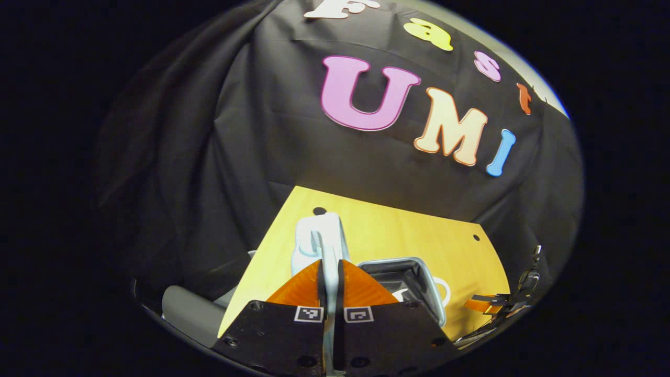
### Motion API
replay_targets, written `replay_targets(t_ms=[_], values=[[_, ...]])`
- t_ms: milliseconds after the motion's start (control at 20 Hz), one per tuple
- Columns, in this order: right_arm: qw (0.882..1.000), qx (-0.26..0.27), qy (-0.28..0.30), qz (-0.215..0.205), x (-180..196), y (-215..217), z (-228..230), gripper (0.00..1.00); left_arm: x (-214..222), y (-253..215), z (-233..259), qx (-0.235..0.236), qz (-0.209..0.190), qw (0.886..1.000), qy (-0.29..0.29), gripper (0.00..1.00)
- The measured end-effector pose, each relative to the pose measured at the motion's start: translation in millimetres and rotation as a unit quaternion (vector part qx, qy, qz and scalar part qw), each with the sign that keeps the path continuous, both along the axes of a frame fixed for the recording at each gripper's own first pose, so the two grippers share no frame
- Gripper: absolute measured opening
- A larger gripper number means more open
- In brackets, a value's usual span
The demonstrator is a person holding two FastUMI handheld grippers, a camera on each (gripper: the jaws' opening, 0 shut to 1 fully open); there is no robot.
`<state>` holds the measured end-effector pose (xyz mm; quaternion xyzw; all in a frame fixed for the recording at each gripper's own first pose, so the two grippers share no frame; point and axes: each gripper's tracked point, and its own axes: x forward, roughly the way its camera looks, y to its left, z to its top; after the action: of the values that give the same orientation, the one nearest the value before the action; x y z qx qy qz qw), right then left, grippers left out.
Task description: First open the suitcase, pack the skin care products into it, and then close the suitcase.
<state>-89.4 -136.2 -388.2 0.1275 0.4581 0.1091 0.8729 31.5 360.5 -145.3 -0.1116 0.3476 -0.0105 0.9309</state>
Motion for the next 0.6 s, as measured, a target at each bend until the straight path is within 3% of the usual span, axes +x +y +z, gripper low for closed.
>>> replay_targets(t_ms=[250, 600], values=[[1.0, 0.0, -0.005, -0.024, -3, -34, 7, 0.8, 16, -78, 18, -0.047, -0.059, 0.997, -0.018, 0.0], [0.998, -0.005, -0.014, -0.054, -9, -74, 16, 0.8, 26, -176, 7, -0.106, -0.13, 0.986, -0.007, 0.0]])
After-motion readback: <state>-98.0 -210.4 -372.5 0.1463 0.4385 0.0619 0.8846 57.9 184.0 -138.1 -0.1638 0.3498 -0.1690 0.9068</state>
